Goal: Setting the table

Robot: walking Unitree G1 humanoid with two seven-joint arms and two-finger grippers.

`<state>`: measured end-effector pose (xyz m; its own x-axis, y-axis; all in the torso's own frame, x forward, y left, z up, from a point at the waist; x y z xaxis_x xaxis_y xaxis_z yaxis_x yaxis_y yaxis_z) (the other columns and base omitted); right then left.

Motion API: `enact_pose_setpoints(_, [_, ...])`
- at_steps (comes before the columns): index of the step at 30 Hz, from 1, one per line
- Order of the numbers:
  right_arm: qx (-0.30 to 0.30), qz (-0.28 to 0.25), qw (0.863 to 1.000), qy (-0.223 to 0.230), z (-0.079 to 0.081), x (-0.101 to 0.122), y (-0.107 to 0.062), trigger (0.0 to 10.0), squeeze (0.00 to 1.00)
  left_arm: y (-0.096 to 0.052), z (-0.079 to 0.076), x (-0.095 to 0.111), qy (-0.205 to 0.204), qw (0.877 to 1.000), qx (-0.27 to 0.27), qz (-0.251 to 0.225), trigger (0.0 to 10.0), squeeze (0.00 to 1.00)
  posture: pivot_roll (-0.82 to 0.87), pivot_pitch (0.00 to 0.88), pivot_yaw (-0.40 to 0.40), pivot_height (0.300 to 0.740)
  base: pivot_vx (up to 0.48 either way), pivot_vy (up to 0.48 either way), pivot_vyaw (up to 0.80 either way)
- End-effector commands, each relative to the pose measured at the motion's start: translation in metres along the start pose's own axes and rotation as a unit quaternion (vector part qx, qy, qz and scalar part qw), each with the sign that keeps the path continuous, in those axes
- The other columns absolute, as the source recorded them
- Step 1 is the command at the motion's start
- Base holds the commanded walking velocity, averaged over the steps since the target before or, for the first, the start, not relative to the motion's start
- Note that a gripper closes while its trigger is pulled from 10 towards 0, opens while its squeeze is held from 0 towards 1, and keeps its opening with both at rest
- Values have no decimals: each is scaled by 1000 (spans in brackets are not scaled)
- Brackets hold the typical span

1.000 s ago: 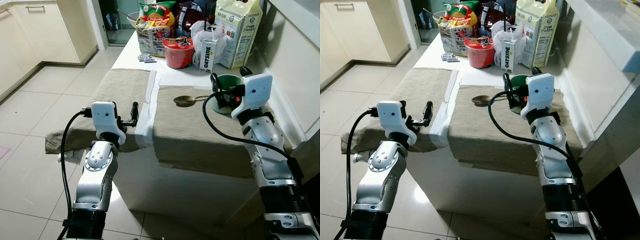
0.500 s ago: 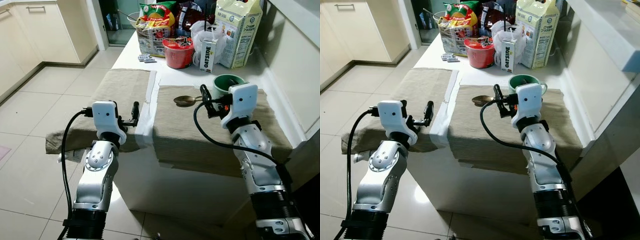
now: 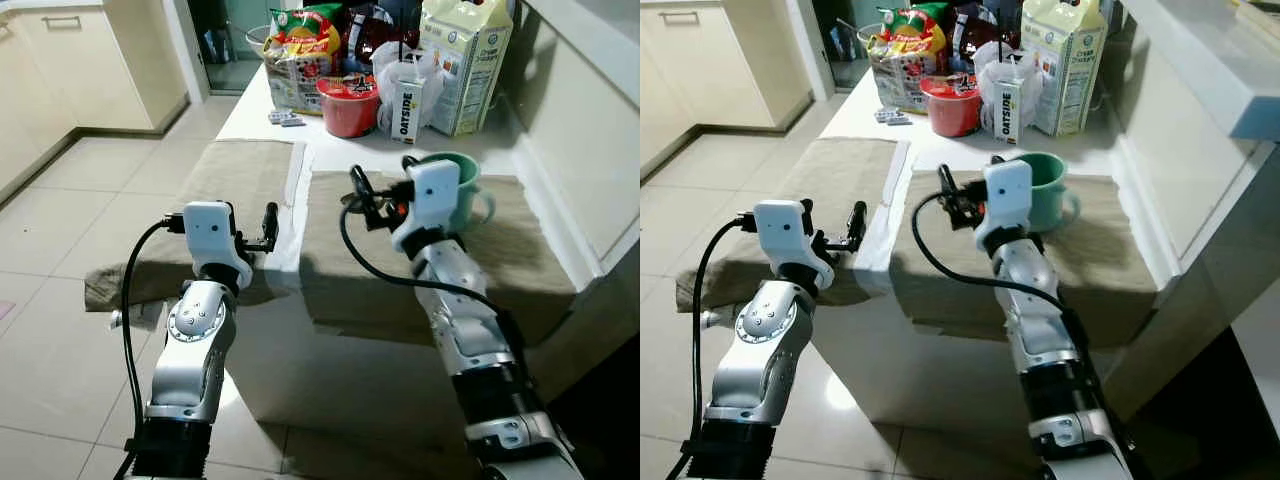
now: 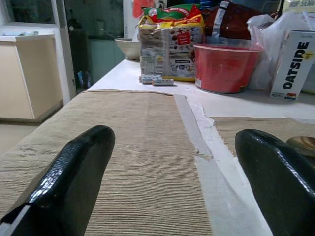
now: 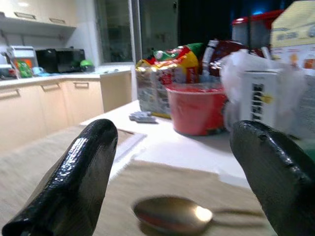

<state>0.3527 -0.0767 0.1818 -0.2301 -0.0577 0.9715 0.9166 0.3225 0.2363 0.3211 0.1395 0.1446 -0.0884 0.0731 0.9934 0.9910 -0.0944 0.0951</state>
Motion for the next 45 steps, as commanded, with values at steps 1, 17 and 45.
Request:
enact_pose_setpoints(1, [4, -16, 1000, -7, 3, 7, 6, 10000, 0, 2, 0, 7, 5, 1000, -2, -9, 10000, 0, -248, 0, 83, 740, 0, 0, 0])
enact_pose_setpoints(17, [15, -49, 998, -47, -17, 31, -12, 10000, 0, 1, -3, 8, 0, 1000, -3, -11, 10000, 0, -257, 0, 81, 740, 0, 0, 0])
enact_pose_setpoints(45, [-42, 22, 999, -7, -52, 55, -87, 10000, 0, -2, -9, 3, 6, 999, -38, 7, 10000, 0, -336, 0, 139, 740, 0, 0, 0])
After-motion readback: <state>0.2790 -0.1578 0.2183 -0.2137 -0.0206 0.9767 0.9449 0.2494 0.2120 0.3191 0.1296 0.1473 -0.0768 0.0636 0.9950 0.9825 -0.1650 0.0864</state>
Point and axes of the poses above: a point about 5 cm out from each wrist's last joint towards the gripper, its own y axis pointing out of the wrist towards the gripper, its own x axis along the axis of the wrist's last joint, z = x × y, the point moved 2 cm from there along y, pointing out of the wrist towards the gripper
